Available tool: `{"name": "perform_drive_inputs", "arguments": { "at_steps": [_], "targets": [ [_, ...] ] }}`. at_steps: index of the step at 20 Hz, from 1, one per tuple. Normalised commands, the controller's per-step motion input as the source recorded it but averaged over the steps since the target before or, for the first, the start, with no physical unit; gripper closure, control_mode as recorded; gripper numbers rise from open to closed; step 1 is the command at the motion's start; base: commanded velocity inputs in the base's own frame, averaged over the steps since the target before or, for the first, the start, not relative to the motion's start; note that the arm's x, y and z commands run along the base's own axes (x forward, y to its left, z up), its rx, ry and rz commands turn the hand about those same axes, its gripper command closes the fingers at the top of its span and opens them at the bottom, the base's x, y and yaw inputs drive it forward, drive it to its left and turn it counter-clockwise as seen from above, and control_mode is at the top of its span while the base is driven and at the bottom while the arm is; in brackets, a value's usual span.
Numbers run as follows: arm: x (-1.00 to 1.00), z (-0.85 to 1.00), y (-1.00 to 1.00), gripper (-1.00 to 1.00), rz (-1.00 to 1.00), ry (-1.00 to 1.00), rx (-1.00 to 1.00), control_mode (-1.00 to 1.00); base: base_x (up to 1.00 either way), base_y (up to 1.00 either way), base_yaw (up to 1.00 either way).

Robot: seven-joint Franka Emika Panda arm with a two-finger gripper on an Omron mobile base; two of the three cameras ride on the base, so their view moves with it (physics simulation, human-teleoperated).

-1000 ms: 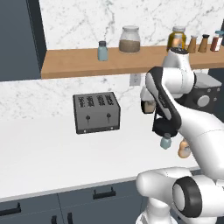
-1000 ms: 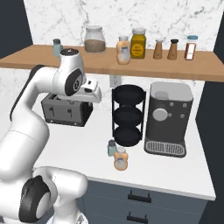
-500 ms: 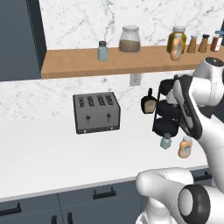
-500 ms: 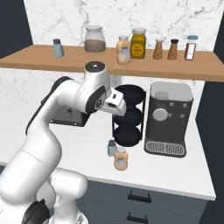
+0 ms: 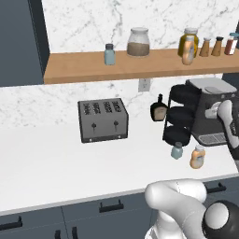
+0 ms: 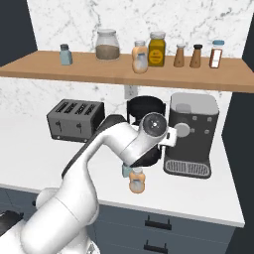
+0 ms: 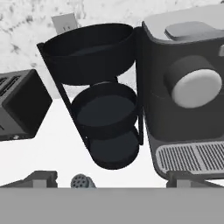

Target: Put the shaker and condiment bottle from the counter next to their counterparts in the cabinet.

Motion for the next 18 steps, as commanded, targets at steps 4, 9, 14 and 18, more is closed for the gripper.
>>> {"name": "perform_drive_inputs", "arguments": {
  "at_steps": [4,9,14,18],
  "targets": [
    [0.0,-0.36,-1.0,-1.0,0.17,-0.42,0.0,-1.0,0.0,0.0,0.0],
    [-0.01,-0.84,-0.71,-1.0,0.38,-0.35,-0.04,-1.0,0.0,0.0,0.0],
    [0.0,-0.07,-0.05,-1.0,0.06,0.0,0.0,-1.0,0.0,0.0,0.0],
    [-0.19,-0.04,-0.44,-1.0,0.07,-0.14,0.07,-1.0,0.0,0.0,0.0]
  ]
}}
